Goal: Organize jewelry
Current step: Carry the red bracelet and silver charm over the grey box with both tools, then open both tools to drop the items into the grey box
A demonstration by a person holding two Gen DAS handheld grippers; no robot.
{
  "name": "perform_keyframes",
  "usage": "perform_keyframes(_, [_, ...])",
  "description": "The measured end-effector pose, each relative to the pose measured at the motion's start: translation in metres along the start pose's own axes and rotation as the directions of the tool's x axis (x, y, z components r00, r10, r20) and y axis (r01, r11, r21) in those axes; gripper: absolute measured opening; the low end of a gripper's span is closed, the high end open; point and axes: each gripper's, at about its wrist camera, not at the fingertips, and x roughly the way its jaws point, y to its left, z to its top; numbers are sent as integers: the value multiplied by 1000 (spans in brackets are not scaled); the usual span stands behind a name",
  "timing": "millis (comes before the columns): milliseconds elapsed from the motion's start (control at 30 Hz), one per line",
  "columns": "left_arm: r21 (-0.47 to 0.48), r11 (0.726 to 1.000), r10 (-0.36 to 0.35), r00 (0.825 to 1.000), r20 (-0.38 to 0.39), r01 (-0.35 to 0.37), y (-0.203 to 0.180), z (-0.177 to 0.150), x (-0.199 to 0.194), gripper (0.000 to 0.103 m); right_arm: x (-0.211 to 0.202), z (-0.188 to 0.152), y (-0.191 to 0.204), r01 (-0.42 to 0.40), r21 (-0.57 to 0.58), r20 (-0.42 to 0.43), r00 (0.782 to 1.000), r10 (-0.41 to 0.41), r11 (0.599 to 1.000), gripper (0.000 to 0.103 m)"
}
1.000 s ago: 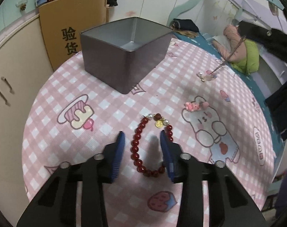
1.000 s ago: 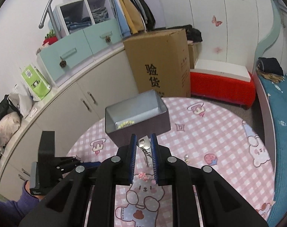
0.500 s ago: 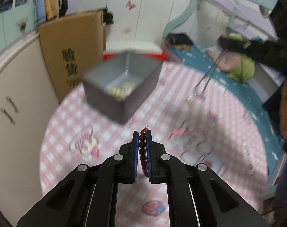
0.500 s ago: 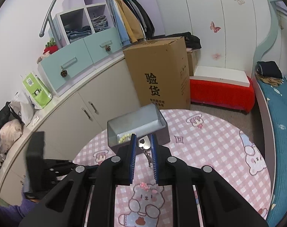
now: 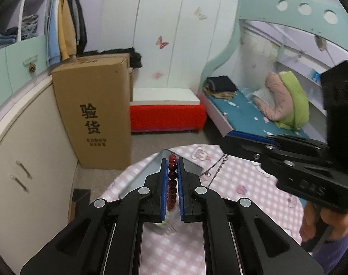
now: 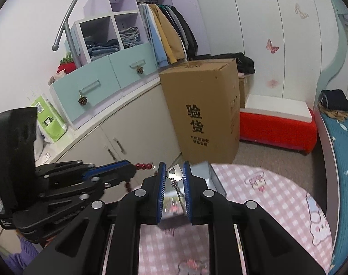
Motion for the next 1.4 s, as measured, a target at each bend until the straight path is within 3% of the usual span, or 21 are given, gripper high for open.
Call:
perform_keyframes(133, [-29, 999, 33, 998, -62, -35, 15, 3, 31, 8, 25, 5, -1, 3, 14, -22, 1000, -3, 1000, 15])
perform_keyframes(400, [-42, 997, 60, 981, -185, -69, 30, -24, 85, 8, 82, -17, -7, 28, 30, -135, 991, -24, 999, 15])
perform_keyframes(767, [-11, 996, 88, 969, -231, -94, 27, -41, 104, 10, 114, -43, -18, 49, 58, -227, 973, -35, 997, 16])
perform_keyframes(1067, [-19, 994, 98, 973, -207, -104, 22, -36, 94, 11, 96, -47, -25, 56, 96, -209, 977, -35, 994, 20])
perform_keyframes(1200, [-13, 995, 98, 982, -159, -101, 13, -34, 73, 11, 68, -43, -30, 67, 106, -160, 986, -50, 992, 34])
perform_keyframes(1300, [-4, 996, 91, 987, -136, -92, 2, -36, 60, 11, 43, -44, -36, 79, 106, -126, 990, -65, 991, 36])
perform_keyframes(1333, [1, 996, 87, 988, -126, -88, -3, -38, 54, 11, 32, -45, -38, 86, 105, -114, 991, -74, 991, 44])
perform_keyframes(1367, [10, 997, 81, 990, -117, -80, -9, -41, 49, 13, 22, -49, -40, 101, 100, -100, 991, -91, 990, 49])
perform_keyframes(1400, [16, 997, 74, 991, -111, -73, -14, -43, 45, 26, 15, -51, -42, 118, 92, -89, 990, -110, 989, 52])
